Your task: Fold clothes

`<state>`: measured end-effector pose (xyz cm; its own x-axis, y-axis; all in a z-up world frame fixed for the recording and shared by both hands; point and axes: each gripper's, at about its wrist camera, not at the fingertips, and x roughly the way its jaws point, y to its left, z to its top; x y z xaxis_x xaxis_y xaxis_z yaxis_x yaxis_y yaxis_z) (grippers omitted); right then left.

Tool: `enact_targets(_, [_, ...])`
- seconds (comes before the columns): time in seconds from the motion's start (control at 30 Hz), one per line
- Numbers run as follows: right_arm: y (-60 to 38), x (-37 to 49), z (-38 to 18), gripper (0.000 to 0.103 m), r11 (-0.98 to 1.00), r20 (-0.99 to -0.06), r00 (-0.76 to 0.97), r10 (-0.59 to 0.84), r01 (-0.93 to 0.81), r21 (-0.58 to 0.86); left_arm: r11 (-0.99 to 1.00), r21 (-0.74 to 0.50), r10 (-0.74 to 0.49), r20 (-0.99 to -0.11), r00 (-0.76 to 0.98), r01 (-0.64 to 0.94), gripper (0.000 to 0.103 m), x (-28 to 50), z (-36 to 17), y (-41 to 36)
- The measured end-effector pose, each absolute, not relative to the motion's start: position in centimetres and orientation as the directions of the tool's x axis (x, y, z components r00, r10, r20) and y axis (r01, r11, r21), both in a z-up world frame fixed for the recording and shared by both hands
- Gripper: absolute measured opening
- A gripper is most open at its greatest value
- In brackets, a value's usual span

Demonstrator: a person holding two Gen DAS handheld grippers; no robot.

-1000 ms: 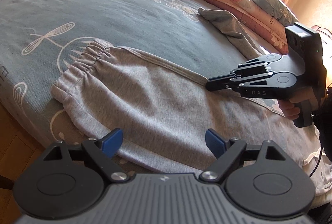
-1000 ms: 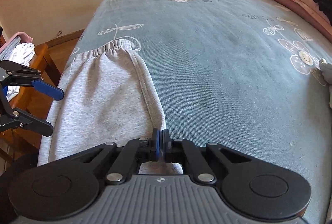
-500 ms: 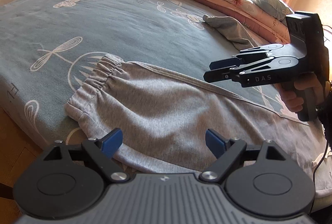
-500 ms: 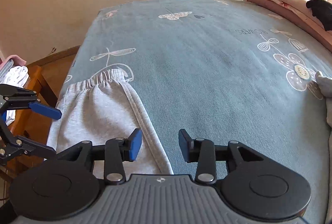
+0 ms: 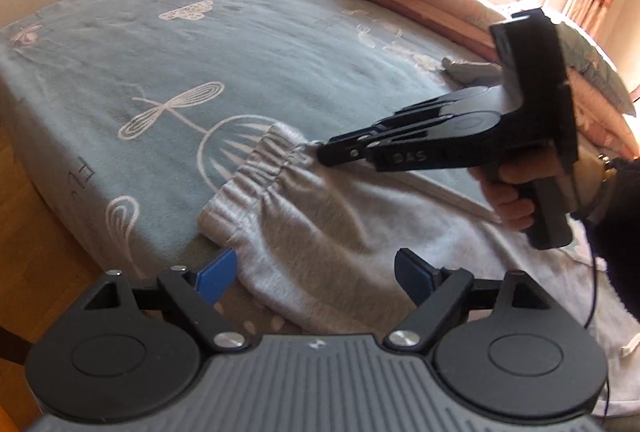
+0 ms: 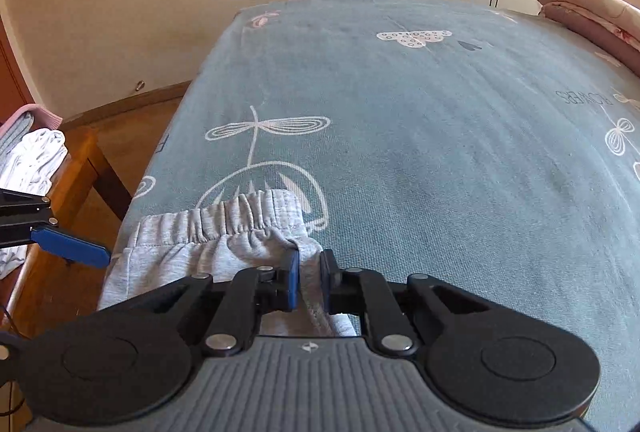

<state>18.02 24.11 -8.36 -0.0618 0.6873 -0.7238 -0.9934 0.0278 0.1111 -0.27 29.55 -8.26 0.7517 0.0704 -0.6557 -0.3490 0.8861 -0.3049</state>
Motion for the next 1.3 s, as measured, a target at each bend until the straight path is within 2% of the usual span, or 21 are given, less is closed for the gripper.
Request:
enact_targets(0.07, [24.3,17.9,-8.4,0.014,0.031,-0.722,-0.047,0.69,-0.995,0.095,0.911,-0.292,0.034,-0.653,0.757,-0.293,0.087,1.3,-8.5,29.2])
enact_targets(0.1, [24.3,17.9,-8.5,0.014,0.04,-0.721,-0.041,0.692,-0.995,0.095,0.914,-0.271,0.037,-0.685,0.728,-0.301,0.087,2.4,-9.2,29.2])
enact_targets(0.17, [24.4,18.1,-8.4,0.016,0.065,-0.721,-0.025,0.692,-0.993,0.097,0.916,-0.17,0.119,-0.75,0.651,-0.363,0.082,3.4,-10.5,29.3])
enact_targets(0.23, [23.6,18.5,-7.7,0.026,0.092,-0.722,-0.006,0.692,-0.991,0.096,0.925,-0.126,0.143,-0.758,0.636,-0.359,0.082,3.0,-10.3,29.1])
enact_targets(0.27, [23.2,18.7,-7.3,0.031,0.103,-0.722,0.003,0.692,-0.99,0.095,0.925,-0.122,0.146,-0.76,0.633,-0.36,0.082,2.7,-10.1,29.1])
enact_targets(0.5, [14.4,20.3,-1.9,0.034,0.223,-0.731,0.163,0.662,-0.975,-0.016,0.96,-0.148,0.053,-0.736,0.675,-0.237,0.083,3.2,-8.8,26.3])
enact_targets(0.6, [9.7,20.4,-0.8,0.044,0.3,-0.757,0.215,0.617,-0.954,-0.027,0.972,-0.16,0.003,-0.721,0.693,-0.171,0.085,3.5,-8.3,24.9])
enact_targets(0.7, [5.0,20.4,0.2,0.045,0.375,-0.783,0.262,0.564,-0.926,-0.039,0.979,-0.172,-0.048,-0.706,0.707,-0.105,0.086,3.9,-7.7,23.4])
enact_targets(0.8, [0.0,20.0,0.7,0.045,0.476,-0.797,0.334,0.504,-0.877,-0.067,0.986,-0.147,-0.063,-0.752,0.656,-0.074,0.086,4.8,-9.2,22.0])
enact_targets(0.9, [-5.2,19.5,1.7,0.047,0.588,-0.792,0.412,0.45,-0.804,-0.084,0.991,-0.032,0.054,-0.795,0.604,-0.131,0.086,4.1,-10.5,22.1])
enact_targets(0.93, [-6.9,19.3,2.1,0.048,0.624,-0.79,0.437,0.43,-0.776,-0.09,0.989,0.0,0.089,-0.793,0.603,-0.146,0.092,3.8,-10.6,22.5])
enact_targets(1.07, [-14.4,17.3,4.3,0.056,0.767,-0.755,0.572,0.321,-0.625,-0.148,0.963,0.077,0.209,-0.815,0.541,-0.257,0.097,3.1,-10.4,24.6])
enact_targets(1.17, [-19.0,15.2,5.7,0.062,0.838,-0.727,0.64,0.249,-0.519,-0.17,0.951,0.106,0.253,-0.807,0.533,-0.292,0.093,3.2,-9.3,24.9])
enact_targets(1.2, [-20.4,14.4,5.9,0.064,0.856,-0.718,0.652,0.243,-0.492,-0.158,0.955,0.095,0.242,-0.799,0.55,-0.282,0.093,3.2,-8.8,24.5])
enact_targets(1.3, [-23.6,12.1,5.5,0.072,0.89,-0.704,0.659,0.263,-0.447,-0.086,0.988,-0.025,0.08,-0.762,0.642,-0.153,0.094,4.3,-6.9,21.5])
